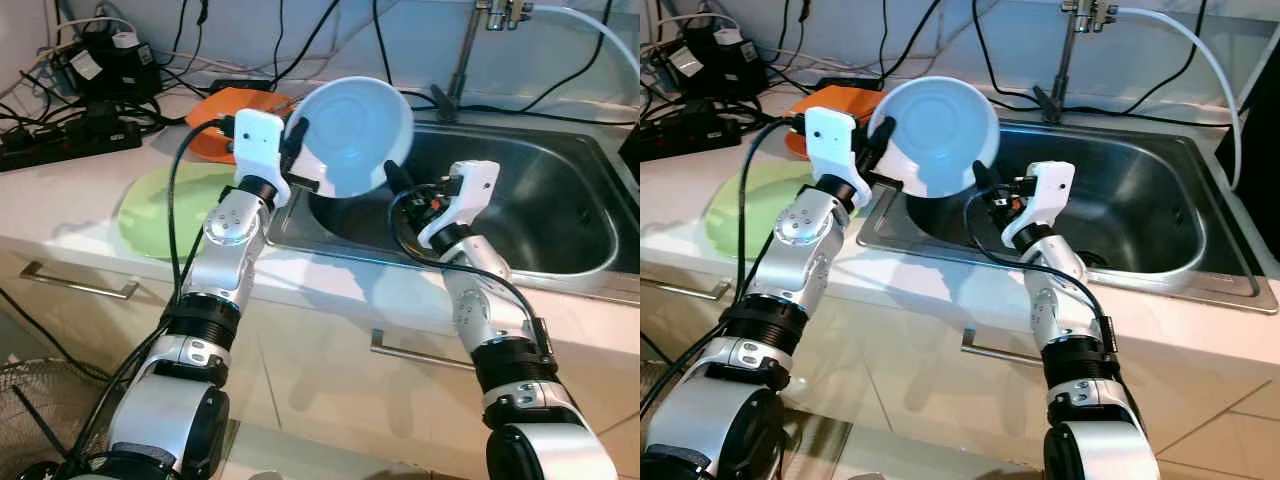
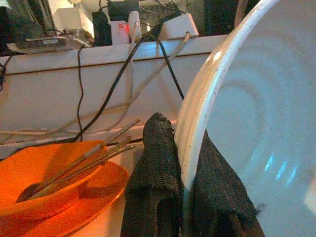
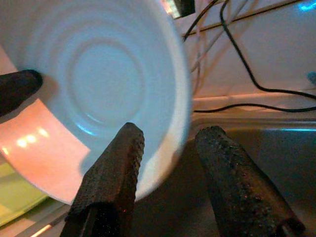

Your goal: Kitchen organization

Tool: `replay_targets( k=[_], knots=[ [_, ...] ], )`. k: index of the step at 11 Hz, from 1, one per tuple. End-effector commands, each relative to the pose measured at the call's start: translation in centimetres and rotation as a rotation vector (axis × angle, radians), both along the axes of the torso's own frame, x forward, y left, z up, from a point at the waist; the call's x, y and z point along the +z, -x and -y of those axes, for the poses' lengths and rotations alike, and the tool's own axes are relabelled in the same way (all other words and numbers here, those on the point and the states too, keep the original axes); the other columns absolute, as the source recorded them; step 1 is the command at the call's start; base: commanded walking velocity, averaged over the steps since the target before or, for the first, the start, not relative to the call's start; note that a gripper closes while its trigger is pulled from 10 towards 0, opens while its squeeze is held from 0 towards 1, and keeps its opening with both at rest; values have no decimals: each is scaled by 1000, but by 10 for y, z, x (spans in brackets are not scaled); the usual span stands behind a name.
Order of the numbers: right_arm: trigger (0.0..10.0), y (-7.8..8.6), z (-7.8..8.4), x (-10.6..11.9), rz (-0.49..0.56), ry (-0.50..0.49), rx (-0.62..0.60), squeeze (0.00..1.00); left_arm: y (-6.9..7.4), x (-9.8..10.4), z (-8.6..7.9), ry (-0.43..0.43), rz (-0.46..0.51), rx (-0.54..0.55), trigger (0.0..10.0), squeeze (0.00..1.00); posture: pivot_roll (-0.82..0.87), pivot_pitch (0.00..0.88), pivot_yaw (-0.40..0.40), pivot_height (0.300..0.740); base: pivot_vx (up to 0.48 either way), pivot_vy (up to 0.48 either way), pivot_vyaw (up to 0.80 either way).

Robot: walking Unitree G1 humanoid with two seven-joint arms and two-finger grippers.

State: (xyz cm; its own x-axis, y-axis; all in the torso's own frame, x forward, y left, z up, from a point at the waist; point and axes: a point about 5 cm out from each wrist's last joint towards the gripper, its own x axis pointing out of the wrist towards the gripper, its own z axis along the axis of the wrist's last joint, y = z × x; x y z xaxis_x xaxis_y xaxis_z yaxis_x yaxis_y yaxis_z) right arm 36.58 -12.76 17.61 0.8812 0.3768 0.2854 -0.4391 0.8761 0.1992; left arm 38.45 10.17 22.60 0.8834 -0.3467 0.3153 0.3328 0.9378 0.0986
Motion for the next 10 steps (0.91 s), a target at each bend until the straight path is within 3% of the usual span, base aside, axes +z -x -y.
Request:
replay_targets(
  k=[1,7,8,9,10],
  knots=[
    [10000,-2,-4,6,12,-7,25,0,0,12,1,18,36,-17,10000,0,179,0,29,740,0,0,0],
    [10000,-2,-6,8,15,-21,20,0,4,9,8,39,18,-115,10000,0,185,0,27,740,0,0,0],
    [5882,-2,-7,8,17,-24,22,0,5,8,9,35,16,-124,10000,0,185,0,27,740,0,0,0],
    [0,-2,-7,8,21,-27,29,0,5,8,9,38,12,-127,10000,0,186,0,26,740,0,0,0],
    [0,-2,-8,8,22,-30,32,0,5,8,9,40,8,-134,10000,0,187,0,26,740,0,0,0]
  ],
)
